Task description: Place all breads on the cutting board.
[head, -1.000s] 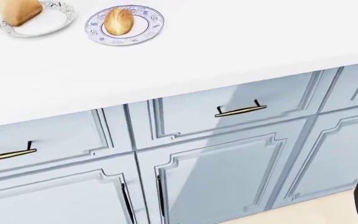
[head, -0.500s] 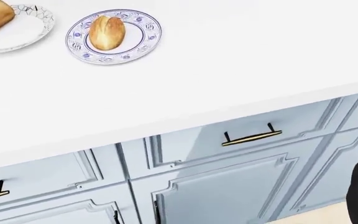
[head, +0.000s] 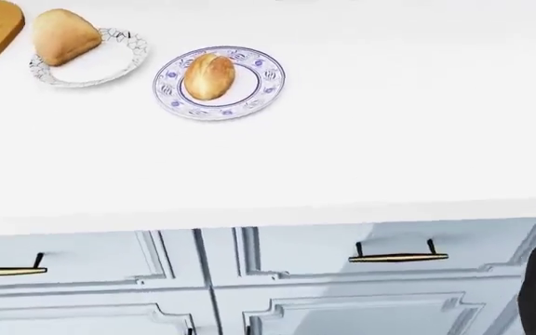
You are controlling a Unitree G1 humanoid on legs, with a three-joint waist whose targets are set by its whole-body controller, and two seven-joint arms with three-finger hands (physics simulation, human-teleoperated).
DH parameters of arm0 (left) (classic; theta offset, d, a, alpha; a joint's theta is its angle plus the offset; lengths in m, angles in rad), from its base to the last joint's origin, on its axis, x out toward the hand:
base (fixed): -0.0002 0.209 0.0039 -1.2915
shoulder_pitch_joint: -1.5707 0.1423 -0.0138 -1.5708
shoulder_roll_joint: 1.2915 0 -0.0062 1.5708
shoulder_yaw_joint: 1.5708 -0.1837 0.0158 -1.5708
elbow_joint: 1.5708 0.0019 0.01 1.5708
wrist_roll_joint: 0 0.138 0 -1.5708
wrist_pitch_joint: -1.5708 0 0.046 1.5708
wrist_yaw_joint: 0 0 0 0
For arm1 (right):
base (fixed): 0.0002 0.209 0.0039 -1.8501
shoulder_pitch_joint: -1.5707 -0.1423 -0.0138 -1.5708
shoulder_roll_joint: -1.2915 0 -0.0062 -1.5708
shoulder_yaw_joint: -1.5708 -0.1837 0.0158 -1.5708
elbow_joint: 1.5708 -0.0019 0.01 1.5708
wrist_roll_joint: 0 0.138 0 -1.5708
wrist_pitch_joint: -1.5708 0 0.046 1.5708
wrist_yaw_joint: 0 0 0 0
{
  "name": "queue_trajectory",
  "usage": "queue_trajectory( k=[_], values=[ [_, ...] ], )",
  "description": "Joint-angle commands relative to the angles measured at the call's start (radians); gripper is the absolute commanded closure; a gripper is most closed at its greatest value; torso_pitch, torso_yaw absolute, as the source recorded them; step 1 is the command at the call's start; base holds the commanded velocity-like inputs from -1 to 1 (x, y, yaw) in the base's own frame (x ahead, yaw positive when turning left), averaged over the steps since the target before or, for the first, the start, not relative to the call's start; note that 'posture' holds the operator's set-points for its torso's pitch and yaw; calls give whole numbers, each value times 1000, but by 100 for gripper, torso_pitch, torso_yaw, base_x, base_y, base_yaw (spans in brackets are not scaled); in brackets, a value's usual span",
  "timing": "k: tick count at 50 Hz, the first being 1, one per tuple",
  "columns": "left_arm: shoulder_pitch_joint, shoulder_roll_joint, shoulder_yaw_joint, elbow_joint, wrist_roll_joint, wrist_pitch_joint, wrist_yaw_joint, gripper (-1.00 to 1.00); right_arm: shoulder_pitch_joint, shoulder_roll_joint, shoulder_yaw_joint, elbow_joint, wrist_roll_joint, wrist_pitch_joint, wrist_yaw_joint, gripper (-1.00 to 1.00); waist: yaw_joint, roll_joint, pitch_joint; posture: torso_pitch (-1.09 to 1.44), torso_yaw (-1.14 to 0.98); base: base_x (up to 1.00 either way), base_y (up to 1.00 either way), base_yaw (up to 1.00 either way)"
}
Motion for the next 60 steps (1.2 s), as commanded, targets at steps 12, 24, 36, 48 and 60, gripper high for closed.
queue_trajectory(
  k=[12,24,36,48,60],
  values=[
    [-41,11,20,9,6,-3,10,-100,-47,5,12,7,-17,-12,4,-100,-11,74,1,0,0,0,4,58],
    [-39,8,16,12,19,-9,-2,-100,-48,9,12,11,-17,-9,6,-100,-15,49,-50,0,0,5,0,0],
    [-40,1,18,9,27,-1,-7,-100,-47,12,13,10,-20,-11,11,-100,2,66,-35,0,0,14,0,0],
    [-44,-4,19,5,24,8,-2,-100,-47,13,13,10,-23,-8,12,-100,-13,103,-41,0,0,15,0,0],
    [-45,-5,19,4,24,8,-3,-100,-40,13,12,9,-26,-9,16,-100,3,22,-55,0,0,14,0,0]
  ],
)
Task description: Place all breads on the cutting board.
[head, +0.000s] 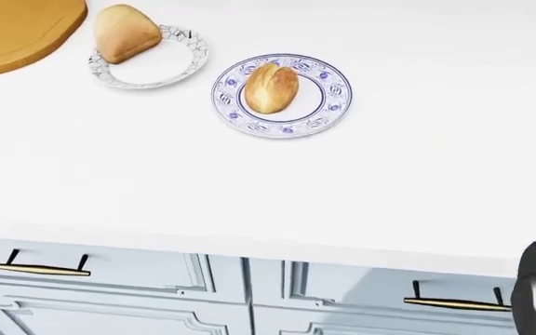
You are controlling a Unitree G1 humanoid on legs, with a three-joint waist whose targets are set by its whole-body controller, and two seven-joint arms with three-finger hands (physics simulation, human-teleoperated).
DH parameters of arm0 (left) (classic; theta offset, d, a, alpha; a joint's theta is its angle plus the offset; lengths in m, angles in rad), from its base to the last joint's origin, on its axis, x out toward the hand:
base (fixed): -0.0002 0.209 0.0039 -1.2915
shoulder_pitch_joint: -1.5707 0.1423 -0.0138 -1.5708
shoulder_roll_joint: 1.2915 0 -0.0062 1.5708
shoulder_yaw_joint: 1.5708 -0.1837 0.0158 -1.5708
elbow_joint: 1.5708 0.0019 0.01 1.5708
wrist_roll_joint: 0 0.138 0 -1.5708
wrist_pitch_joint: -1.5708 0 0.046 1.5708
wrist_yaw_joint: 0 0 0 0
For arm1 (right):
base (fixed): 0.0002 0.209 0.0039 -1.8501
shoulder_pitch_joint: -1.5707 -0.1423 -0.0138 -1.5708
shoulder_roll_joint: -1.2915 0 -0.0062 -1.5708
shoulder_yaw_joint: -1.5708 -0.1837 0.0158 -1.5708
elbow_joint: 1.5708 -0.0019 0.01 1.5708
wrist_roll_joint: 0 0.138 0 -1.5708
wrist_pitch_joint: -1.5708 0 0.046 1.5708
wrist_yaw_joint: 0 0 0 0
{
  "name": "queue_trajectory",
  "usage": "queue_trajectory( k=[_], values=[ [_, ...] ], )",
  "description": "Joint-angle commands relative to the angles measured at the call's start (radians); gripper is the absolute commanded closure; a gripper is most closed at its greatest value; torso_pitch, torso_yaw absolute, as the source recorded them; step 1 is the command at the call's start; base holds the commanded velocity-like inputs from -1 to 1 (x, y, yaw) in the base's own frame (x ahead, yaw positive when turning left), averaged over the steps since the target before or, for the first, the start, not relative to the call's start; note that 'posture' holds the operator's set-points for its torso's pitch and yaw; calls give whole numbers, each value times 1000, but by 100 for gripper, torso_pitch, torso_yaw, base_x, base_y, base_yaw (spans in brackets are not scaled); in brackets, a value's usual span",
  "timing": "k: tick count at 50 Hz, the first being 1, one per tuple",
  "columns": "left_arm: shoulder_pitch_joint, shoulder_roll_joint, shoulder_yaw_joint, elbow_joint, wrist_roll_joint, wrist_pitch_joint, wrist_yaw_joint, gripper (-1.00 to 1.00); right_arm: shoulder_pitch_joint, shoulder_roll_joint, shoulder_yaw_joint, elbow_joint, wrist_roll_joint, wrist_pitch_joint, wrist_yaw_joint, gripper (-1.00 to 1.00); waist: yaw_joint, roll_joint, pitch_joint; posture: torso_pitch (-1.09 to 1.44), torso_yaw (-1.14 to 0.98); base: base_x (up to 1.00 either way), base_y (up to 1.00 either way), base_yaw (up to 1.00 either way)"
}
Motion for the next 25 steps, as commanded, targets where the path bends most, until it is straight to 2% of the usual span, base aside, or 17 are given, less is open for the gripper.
queue_trajectory(
  k=[1,3,6,8,9,10,11,12,14,16,17,18,19,21,22,25],
  values=[
    [-30,13,27,-3,18,-26,8,-100,-35,-5,5,-22,2,-26,5,-100,6,-4,-26,0,0,15,0,0],
    [-30,13,28,-4,15,-24,10,-100,-35,-4,6,-24,1,-25,5,-100,6,13,-15,0,0,14,0,0],
    [-30,14,29,-5,13,-24,11,-100,-35,-3,7,-23,0,-26,6,-100,-1,47,-14,0,0,14,0,0],
    [-29,16,28,-3,14,-26,9,-100,-35,-2,6,-23,0,-26,7,-100,-11,90,-22,0,0,14,0,0],
    [-28,16,28,-3,15,-28,7,-100,-35,-2,7,-23,0,-26,7,-100,-15,124,-33,0,0,15,0,0],
    [-29,17,28,-2,15,-28,7,-100,-33,-1,8,-21,-1,-30,8,-100,-8,86,-24,0,0,15,0,0],
    [-29,16,28,-2,15,-28,8,-100,-36,1,9,-24,-2,-25,6,-100,-13,107,-22,0,0,15,0,0],
    [-30,16,27,-2,14,-27,8,-100,-36,1,11,-24,-3,-26,7,-100,-13,105,-22,0,0,15,0,0],
    [-30,16,26,-1,15,-28,7,-100,-36,2,11,-23,-4,-27,8,-100,-10,88,-29,0,0,15,0,0],
    [-30,15,24,0,18,-29,5,-100,-39,3,13,-25,-7,-28,9,-100,-10,74,-24,0,0,15,0,0],
    [-28,15,23,1,21,-31,1,-100,-36,4,17,-29,-9,-33,13,-100,-11,62,7,0,0,0,0,0],
    [-28,15,23,1,23,-32,-1,-100,-35,4,17,-28,-10,-36,15,-100,-7,58,11,0,0,0,0,0],
    [-27,15,22,1,26,-33,-3,-100,-35,5,17,-28,-12,-36,16,-100,-3,43,10,0,0,0,0,0],
    [-25,13,21,2,31,-34,-8,-100,-36,9,18,-32,-13,-32,19,-100,6,-11,0,0,0,0,0,0],
    [-25,13,22,2,33,-34,-9,-100,-37,10,18,-33,-13,-30,20,-100,5,23,10,0,0,0,0,0],
    [-27,9,22,0,36,-30,-10,-100,-37,12,19,-34,-16,-23,25,-100,-2,31,-5,0,0,0,0,0]
  ],
)
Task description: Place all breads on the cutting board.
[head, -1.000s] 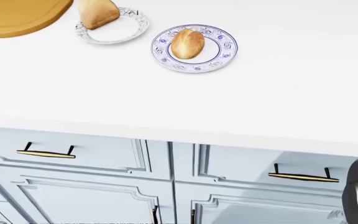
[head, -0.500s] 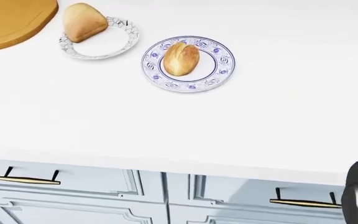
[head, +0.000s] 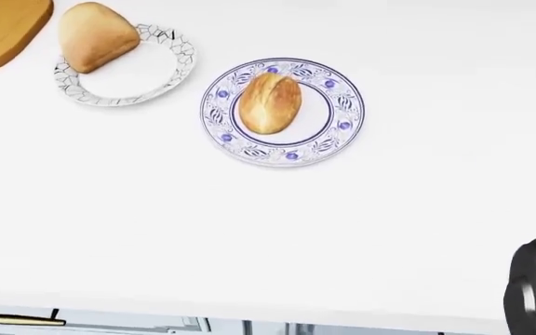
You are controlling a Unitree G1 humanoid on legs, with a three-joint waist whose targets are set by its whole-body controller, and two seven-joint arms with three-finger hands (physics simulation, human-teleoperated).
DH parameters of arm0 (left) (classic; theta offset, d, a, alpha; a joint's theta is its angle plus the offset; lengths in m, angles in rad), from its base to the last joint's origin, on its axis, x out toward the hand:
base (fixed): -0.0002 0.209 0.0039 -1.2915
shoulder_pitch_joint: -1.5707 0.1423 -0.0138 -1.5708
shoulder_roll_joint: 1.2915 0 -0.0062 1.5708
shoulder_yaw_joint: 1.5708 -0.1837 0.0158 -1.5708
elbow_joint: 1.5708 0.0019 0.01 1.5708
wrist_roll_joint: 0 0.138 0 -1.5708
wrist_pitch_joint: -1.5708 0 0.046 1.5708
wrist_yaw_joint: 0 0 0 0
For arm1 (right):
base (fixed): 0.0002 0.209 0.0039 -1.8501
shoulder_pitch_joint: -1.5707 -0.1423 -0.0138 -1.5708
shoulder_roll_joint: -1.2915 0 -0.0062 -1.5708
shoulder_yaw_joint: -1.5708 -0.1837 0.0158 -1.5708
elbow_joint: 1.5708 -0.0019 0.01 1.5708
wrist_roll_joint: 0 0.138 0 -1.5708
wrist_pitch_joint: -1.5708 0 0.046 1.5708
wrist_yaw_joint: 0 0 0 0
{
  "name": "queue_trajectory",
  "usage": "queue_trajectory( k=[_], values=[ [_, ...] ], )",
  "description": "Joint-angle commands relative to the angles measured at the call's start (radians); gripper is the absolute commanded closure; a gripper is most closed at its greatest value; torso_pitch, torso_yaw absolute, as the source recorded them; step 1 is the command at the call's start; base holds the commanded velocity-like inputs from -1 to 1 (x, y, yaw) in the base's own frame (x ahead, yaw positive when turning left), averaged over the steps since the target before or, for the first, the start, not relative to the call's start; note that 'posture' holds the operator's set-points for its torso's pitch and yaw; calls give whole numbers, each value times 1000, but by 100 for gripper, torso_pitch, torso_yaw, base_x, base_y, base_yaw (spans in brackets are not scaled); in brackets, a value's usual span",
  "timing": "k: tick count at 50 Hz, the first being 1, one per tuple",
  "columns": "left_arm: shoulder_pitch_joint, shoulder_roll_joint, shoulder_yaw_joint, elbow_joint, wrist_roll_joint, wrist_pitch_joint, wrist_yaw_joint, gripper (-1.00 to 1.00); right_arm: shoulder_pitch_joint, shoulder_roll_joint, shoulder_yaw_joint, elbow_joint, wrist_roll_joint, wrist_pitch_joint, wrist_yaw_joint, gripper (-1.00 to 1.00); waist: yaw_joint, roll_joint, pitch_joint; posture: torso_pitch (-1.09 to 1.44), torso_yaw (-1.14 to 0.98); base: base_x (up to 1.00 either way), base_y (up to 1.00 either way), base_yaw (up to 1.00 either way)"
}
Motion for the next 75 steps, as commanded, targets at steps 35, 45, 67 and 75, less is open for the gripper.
queue_trajectory(
  k=[35,45,67,75],
  values=[
    [-42,-4,27,-21,34,-7,-9,-100,39,132,132,-60,-284,73,298,-100,-12,12,-44,0,0,0,0,0],
    [-34,-7,26,-21,50,-9,-24,-100,67,161,169,-54,-420,70,389,-100,-11,17,-46,0,0,0,0,0],
    [13,-43,28,-19,171,-27,-130,-100,-350,225,251,1058,-867,-735,935,-100,-38,45,-55,0,0,0,0,0],
    [12,-53,24,-18,185,-22,-137,-100,-356,243,257,1152,-997,-908,1217,-100,-45,45,-55,0,0,0,0,0]
  ],
)
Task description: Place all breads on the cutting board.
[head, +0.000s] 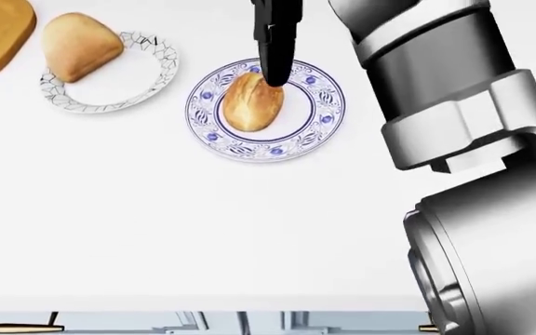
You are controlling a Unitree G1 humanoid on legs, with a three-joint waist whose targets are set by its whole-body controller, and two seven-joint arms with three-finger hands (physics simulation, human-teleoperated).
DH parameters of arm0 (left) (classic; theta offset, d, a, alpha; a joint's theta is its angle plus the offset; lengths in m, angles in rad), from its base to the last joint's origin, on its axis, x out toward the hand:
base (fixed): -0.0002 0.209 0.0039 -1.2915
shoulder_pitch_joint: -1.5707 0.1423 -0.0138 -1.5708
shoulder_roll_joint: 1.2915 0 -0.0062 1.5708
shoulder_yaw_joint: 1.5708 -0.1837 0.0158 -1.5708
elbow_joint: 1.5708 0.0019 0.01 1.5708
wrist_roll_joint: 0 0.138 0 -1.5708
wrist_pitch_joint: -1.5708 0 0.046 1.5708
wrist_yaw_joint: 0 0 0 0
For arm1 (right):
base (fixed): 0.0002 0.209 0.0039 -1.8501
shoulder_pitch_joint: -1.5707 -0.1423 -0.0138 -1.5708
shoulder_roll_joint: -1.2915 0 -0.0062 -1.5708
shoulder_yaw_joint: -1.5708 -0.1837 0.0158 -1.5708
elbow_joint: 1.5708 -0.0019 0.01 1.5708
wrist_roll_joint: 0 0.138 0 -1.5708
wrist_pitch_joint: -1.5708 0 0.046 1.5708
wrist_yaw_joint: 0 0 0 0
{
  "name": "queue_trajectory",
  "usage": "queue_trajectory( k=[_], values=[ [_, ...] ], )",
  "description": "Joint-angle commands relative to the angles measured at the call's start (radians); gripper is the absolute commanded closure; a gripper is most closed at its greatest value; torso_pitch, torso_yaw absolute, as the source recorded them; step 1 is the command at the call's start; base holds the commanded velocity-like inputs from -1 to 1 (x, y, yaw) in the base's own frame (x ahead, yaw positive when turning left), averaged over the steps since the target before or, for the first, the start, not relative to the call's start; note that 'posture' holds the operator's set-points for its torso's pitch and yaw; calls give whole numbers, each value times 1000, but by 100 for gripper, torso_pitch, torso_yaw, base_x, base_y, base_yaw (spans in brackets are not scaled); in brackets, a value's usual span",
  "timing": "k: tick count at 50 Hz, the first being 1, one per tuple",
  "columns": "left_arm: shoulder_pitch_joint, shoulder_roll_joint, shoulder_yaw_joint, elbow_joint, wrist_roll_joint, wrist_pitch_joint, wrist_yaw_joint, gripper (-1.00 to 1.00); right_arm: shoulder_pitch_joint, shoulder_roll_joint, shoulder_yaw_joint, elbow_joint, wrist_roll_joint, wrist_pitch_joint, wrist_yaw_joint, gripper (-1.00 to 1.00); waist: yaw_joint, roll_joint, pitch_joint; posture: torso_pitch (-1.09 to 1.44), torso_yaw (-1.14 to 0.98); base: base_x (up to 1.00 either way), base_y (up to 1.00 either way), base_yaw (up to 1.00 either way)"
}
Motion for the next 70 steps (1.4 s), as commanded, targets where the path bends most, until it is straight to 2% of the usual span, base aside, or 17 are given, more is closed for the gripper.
queue_trajectory(
  k=[1,5,7,9,28,36,45,68,70],
  values=[
    [-29,4,6,-1,13,-18,-1,-100,-59,-5,-27,-34,-36,-25,51,-100,-2,2,-35,0,0,0,0,0],
    [-27,-2,4,-1,22,-17,-7,-100,-73,3,-47,-28,-58,-44,125,-100,-3,4,-34,0,0,0,0,0],
    [-28,-5,3,-3,27,-15,-11,-100,-51,19,-63,-67,-25,-57,207,-100,-4,4,-33,0,0,0,0,0],
    [-26,-6,3,-2,33,-17,-16,-100,-23,21,-56,-90,-35,-63,242,-100,-5,2,-32,0,0,0,0,0],
    [-24,-37,-6,-6,94,-6,-58,-100,102,43,-59,-194,-78,-53,335,-100,-5,-1,-34,0,0,0,0,0],
    [-25,-48,-4,-11,110,5,-72,-100,127,30,-63,-188,-94,-66,323,-100,-2,-2,-36,0,0,0,0,0],
    [-23,-56,-5,-11,129,8,-91,-100,86,6,-69,-75,-106,-143,208,-100,-1,-3,-38,0,0,0,0,0],
    [-23,-71,-5,-17,155,20,-112,-100,82,1,-67,25,-113,-222,87,-99,4,-8,-42,0,0,0,0,0],
    [-23,-73,-8,-17,158,20,-114,-100,86,4,-66,28,-114,-227,82,-93,4,-8,-42,0,0,0,0,0]
  ],
)
